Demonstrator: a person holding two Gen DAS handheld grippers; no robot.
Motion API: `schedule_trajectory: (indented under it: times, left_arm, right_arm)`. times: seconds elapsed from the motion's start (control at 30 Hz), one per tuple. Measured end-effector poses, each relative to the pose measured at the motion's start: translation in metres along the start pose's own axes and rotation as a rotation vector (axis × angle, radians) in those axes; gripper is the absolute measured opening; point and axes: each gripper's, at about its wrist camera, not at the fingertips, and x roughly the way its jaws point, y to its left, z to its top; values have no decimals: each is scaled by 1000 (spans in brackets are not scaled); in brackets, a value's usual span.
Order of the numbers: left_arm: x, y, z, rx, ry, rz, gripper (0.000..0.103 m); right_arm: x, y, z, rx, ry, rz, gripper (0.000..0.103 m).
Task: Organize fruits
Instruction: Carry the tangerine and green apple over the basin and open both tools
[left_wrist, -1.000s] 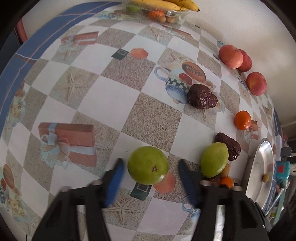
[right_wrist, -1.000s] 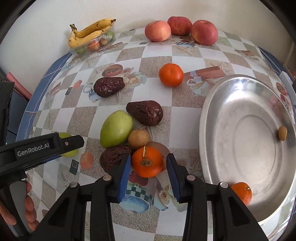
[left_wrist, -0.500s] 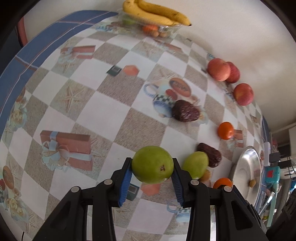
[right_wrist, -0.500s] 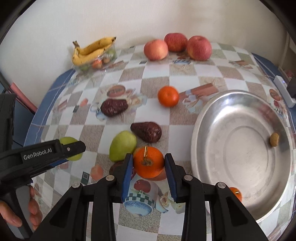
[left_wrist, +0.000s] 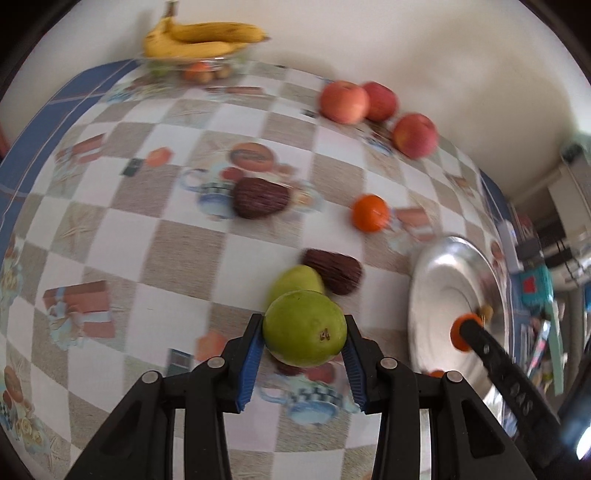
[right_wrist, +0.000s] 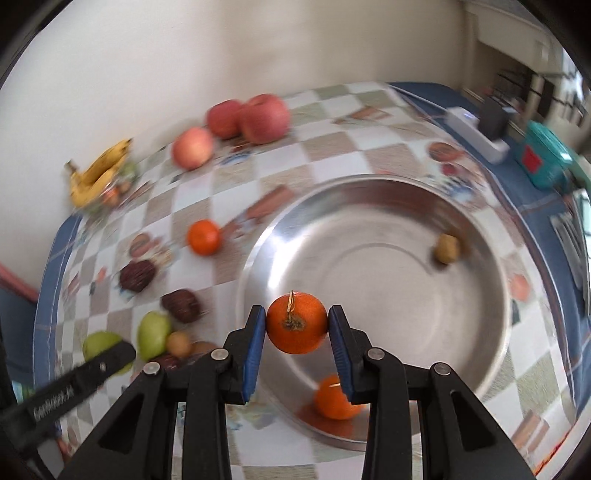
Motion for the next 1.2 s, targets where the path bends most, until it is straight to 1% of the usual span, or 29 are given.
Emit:
schedule_trajectory:
  times: [0.13, 0.33, 0.43, 0.67, 0.8, 0.9, 0.97, 1.13, 1.2]
  left_arm:
    - [5, -28, -8, 91, 3, -19, 43]
    - [14, -70, -14, 224, -30, -34, 43]
    - [23, -87, -13, 262, -38, -44, 43]
    - [48, -113, -6, 319, -48, -35, 43]
    - [54, -124, -2, 358, -83, -8, 44]
    - [60, -127, 1, 355, -82, -18, 43]
    - [62, -129, 2, 360, -89, -10, 43]
    - [64, -132, 2, 368, -90, -2, 46]
    - [64, -132, 2, 362, -78, -13, 52]
  right_arm:
    - [-4, -14, 5, 54, -12, -10, 37]
    - [7, -17, 13, 53, -14, -7, 37]
    - [12, -19, 16, 55, -20, -9, 37]
    - [29, -31, 29, 75, -12, -26, 37]
    - [37, -37, 36, 82, -10, -29, 37]
    - [42, -40, 40, 87, -8, -35, 37]
    - [45, -41, 42, 87, -3, -38, 37]
    - [49, -42, 43, 94, 5, -36, 38]
    - [48, -43, 43, 94, 10, -37, 38]
